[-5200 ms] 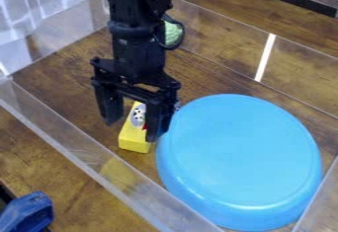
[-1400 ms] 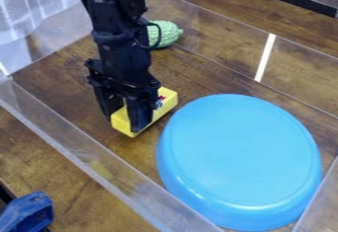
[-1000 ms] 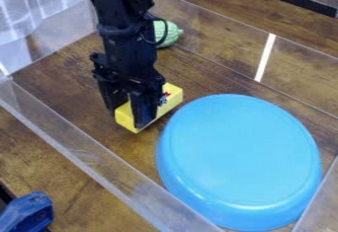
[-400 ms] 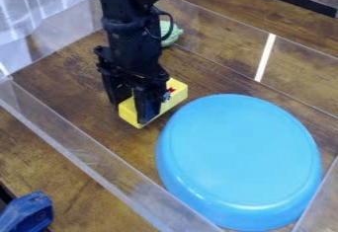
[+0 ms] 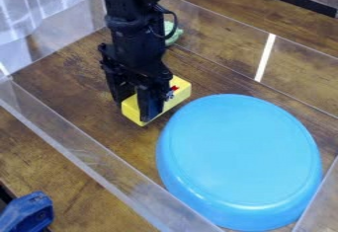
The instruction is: Put the yellow brick in the blue tray
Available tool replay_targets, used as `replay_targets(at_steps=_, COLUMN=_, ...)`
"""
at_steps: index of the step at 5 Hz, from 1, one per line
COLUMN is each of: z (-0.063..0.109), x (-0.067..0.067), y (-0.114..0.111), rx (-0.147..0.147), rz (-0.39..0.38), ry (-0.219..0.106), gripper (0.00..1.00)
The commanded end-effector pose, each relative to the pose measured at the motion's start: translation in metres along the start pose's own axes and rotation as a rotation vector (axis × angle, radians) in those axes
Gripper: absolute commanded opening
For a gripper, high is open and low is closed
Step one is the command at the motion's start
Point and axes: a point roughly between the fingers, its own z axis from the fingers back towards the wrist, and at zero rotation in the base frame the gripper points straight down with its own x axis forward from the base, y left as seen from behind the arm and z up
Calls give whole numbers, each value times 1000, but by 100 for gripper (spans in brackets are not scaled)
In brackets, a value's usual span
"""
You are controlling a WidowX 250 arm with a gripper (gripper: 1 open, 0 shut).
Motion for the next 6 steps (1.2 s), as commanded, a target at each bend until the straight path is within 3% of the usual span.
replay_targets(at_steps=1, z=23, x=16, y=-6, rx=23, rz=-38, ry=-90, gripper=0)
replay_targets(at_steps=6, z=37, x=26, y=-23, rx=71, rz=-95, ry=-88, gripper=0)
